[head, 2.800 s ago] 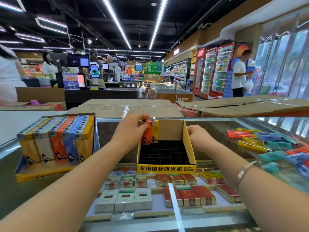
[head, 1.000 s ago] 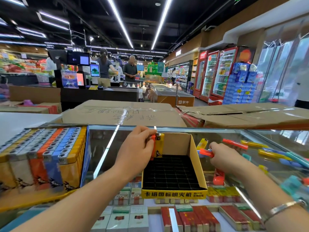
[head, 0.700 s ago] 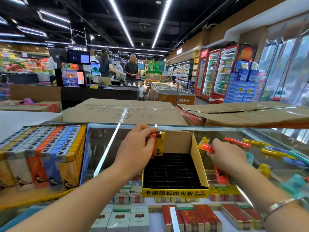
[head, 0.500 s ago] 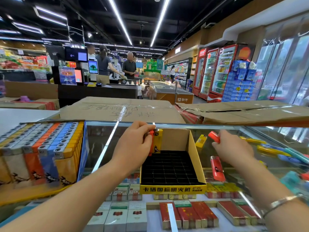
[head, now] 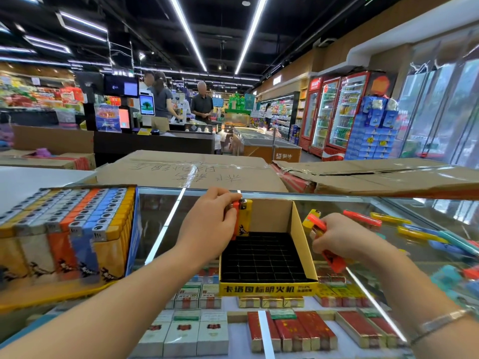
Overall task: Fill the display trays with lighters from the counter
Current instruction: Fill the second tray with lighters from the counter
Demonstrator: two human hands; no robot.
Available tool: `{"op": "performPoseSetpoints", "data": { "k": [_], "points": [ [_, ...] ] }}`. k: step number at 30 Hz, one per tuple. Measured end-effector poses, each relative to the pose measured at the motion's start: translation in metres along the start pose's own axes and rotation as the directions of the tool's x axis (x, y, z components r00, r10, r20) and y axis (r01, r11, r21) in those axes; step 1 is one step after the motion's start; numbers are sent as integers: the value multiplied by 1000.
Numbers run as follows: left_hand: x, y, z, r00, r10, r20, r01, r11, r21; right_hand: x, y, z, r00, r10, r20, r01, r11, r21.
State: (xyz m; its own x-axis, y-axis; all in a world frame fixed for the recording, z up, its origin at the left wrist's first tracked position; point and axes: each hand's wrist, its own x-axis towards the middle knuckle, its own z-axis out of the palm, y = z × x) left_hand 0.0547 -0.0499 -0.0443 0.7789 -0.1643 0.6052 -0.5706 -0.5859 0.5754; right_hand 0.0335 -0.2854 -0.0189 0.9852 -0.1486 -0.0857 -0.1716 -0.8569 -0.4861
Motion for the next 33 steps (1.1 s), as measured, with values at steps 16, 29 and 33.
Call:
{"op": "performPoseSetpoints", "data": {
  "k": [16, 29, 33],
  "points": [
    [3, -3, -1, 1000, -11, -21, 10, 1000, -5, 19, -16, 17, 998, -32, -51, 36, 997, 65],
    [4, -4, -5, 1000, -10, 12, 10, 1000, 0, 2, -6, -17, 970, -171, -170, 237, 540, 808],
    [2, 3, -9, 986, 157, -64, -148, 981, 129, -22, -29, -14, 904, -427, -31, 286, 549, 785]
  ]
}}
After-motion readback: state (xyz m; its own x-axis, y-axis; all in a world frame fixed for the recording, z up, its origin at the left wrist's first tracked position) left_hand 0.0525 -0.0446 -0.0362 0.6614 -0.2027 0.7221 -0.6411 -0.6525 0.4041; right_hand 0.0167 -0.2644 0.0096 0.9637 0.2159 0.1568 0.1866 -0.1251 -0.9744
